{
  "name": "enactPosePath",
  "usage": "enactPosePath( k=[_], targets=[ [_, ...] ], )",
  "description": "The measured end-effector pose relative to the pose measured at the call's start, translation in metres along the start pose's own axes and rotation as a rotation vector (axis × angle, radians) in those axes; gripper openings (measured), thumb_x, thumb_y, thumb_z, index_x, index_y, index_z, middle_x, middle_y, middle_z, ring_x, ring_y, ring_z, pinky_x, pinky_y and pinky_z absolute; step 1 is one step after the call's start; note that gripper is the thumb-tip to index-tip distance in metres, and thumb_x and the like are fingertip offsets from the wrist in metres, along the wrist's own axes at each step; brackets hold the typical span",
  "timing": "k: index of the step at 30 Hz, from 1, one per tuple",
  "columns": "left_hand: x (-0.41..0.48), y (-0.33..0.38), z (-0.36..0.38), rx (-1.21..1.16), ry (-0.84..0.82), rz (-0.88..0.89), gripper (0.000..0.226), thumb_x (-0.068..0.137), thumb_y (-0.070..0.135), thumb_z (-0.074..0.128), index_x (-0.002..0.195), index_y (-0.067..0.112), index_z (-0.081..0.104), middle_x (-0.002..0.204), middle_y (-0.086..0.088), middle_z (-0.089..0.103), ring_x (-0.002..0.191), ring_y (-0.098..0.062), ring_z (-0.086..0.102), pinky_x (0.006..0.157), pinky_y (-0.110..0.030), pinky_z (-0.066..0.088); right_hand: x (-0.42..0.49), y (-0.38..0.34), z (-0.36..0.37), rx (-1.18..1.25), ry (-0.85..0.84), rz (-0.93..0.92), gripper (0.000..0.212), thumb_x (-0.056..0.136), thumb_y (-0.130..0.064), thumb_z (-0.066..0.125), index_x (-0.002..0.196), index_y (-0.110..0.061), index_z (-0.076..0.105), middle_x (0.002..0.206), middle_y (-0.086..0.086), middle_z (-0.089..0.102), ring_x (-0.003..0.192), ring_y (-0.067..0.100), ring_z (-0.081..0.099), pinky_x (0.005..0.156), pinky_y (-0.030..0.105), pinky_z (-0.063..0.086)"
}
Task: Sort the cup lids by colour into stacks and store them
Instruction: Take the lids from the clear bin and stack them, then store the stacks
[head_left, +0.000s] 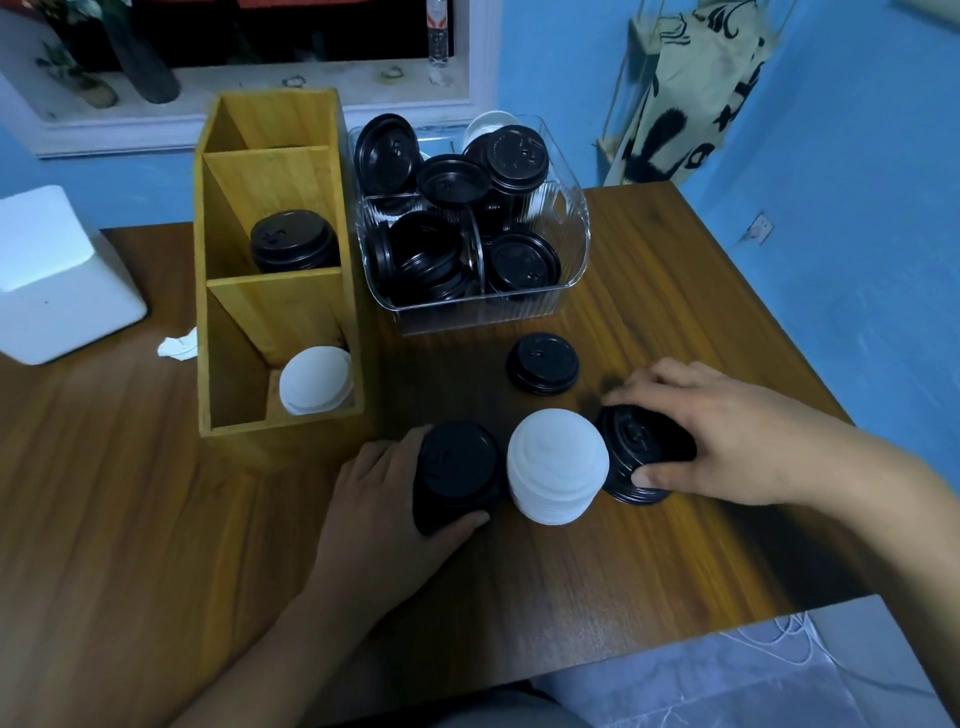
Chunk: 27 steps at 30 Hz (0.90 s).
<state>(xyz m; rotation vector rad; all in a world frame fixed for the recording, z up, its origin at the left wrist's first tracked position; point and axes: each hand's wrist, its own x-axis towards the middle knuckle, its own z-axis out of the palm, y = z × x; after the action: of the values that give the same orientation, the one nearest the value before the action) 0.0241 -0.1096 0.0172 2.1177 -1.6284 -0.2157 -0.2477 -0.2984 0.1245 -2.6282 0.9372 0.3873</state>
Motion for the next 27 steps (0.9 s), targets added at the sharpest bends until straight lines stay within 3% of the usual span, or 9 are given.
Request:
enactPosePath(
  k=[2,6,13,16,18,20,22,24,27],
  targets=[
    [0.0,0.0,0.0,-0.005,0.007,0.005,0.096,0.073,0.085,0.055,0.146,0.024,0.042,0.131,0.007,0.059,0.117,-0.011,0.049,0.097,-0.028,0.04,0.0,0.001,0.009,0.064,-0.02,-0.049,0.071,0.091,-0.054,0.064,0.149,-0.059,0.024,0.153,-0.027,0.022,0.138,0.002,0.028,0.115,0.033,0.038],
    [0.0,-0.002,0.001,-0.011,0.003,0.014,0.095,0.074,0.085,0.055,0.146,0.025,0.041,0.129,0.009,0.059,0.116,-0.011,0.05,0.097,-0.031,0.043,0.001,0.005,0.03,0.177,0.068,-0.131,0.065,0.093,-0.059,0.051,0.15,-0.064,0.017,0.159,-0.027,0.016,0.147,-0.003,0.014,0.121,0.037,0.028],
    [0.0,-0.001,0.001,-0.008,0.012,0.019,0.094,0.074,0.084,0.057,0.145,0.022,0.044,0.126,0.008,0.06,0.113,-0.012,0.05,0.094,-0.031,0.042,-0.001,0.004,0.055,0.14,0.229,-0.17,0.062,0.098,-0.056,0.045,0.155,-0.052,0.022,0.16,-0.017,0.022,0.148,0.014,0.021,0.118,0.042,0.032],
    [0.001,0.0,0.0,-0.004,0.019,0.02,0.094,0.074,0.084,0.056,0.144,0.022,0.044,0.126,0.008,0.061,0.113,-0.011,0.05,0.094,-0.03,0.042,-0.001,0.007,0.055,0.126,0.19,-0.168,0.062,0.097,-0.061,0.042,0.154,-0.056,0.018,0.162,-0.021,0.015,0.15,0.012,0.015,0.12,0.043,0.03],
    [0.0,0.0,0.0,-0.003,0.026,0.022,0.094,0.074,0.083,0.056,0.144,0.021,0.044,0.125,0.007,0.061,0.113,-0.012,0.05,0.093,-0.031,0.043,0.0,0.011,0.043,0.262,0.1,-0.189,0.064,0.095,-0.066,0.045,0.153,-0.058,0.019,0.162,-0.026,0.014,0.153,0.009,0.011,0.123,0.044,0.024],
    [0.0,0.001,-0.001,0.003,0.027,0.021,0.094,0.074,0.084,0.055,0.144,0.022,0.044,0.125,0.008,0.061,0.113,-0.011,0.049,0.093,-0.029,0.042,0.004,0.013,0.026,0.415,0.117,-0.203,0.064,0.095,-0.063,0.05,0.154,-0.054,0.025,0.161,-0.024,0.023,0.153,0.006,0.017,0.124,0.045,0.022],
    [0.001,0.001,-0.001,0.013,0.035,0.026,0.093,0.074,0.083,0.057,0.143,0.022,0.044,0.124,0.007,0.061,0.112,-0.009,0.047,0.092,-0.028,0.041,0.019,0.01,0.007,0.432,0.255,-0.175,0.06,0.096,-0.056,0.052,0.153,-0.045,0.035,0.155,-0.021,0.037,0.147,0.005,0.031,0.121,0.046,0.029],
    [0.001,0.001,-0.001,0.006,0.029,0.028,0.093,0.074,0.082,0.059,0.143,0.021,0.045,0.124,0.008,0.061,0.112,-0.009,0.048,0.092,-0.029,0.042,0.045,0.002,-0.006,0.33,0.316,-0.09,0.062,0.092,-0.055,0.056,0.149,-0.037,0.043,0.146,-0.016,0.048,0.136,0.005,0.043,0.115,0.044,0.04],
    [0.001,0.0,-0.001,-0.014,0.011,0.021,0.094,0.074,0.082,0.061,0.144,0.023,0.044,0.127,0.01,0.06,0.114,-0.01,0.05,0.094,-0.028,0.041,0.094,-0.012,-0.01,0.127,0.208,-0.025,0.066,0.088,-0.06,0.061,0.146,-0.032,0.048,0.135,-0.001,0.057,0.125,0.02,0.053,0.106,0.044,0.046]
  ],
)
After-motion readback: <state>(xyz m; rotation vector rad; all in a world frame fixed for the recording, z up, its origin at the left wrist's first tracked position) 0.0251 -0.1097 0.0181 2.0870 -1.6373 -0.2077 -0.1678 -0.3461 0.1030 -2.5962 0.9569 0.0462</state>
